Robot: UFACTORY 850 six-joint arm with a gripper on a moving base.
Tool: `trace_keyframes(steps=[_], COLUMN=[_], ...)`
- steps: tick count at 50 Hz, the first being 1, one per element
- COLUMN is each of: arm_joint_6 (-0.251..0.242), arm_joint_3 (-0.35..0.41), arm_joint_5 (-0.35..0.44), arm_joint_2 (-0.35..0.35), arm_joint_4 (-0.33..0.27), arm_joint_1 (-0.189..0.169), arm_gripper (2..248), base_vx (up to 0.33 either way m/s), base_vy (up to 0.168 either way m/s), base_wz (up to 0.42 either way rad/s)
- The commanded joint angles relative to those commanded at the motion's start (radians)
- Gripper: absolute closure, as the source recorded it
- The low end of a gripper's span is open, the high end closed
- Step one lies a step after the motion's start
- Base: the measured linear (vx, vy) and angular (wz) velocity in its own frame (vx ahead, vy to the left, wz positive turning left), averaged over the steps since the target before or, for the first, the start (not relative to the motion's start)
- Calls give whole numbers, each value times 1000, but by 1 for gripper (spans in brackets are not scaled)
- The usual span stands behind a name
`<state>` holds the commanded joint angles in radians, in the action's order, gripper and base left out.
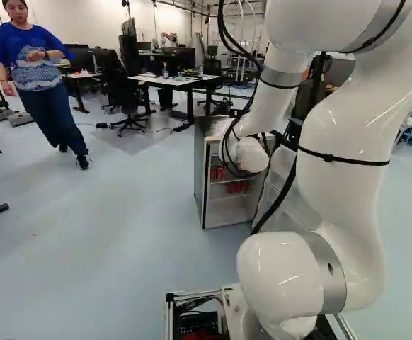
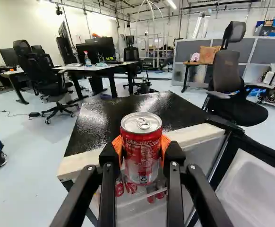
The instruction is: Grab a drink from the fridge
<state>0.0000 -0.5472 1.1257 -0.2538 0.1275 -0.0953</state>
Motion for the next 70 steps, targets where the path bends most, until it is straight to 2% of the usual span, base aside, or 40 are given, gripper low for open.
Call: trace_keyframes(steps=[18,45,70], arm_joint_6=[0,0,0], arm_joint_3=[-57,-151,-240], arm_joint_5=[-42,-95,-96], arm_joint_2=[-8,-86,-157], arm_joint_4=[0,0,0], arm_joint_1=[3,8,12], arm_gripper=[151,151,151], base_vx=[0,0,0], base_vy=[0,0,0], base_wz=[0,0,0])
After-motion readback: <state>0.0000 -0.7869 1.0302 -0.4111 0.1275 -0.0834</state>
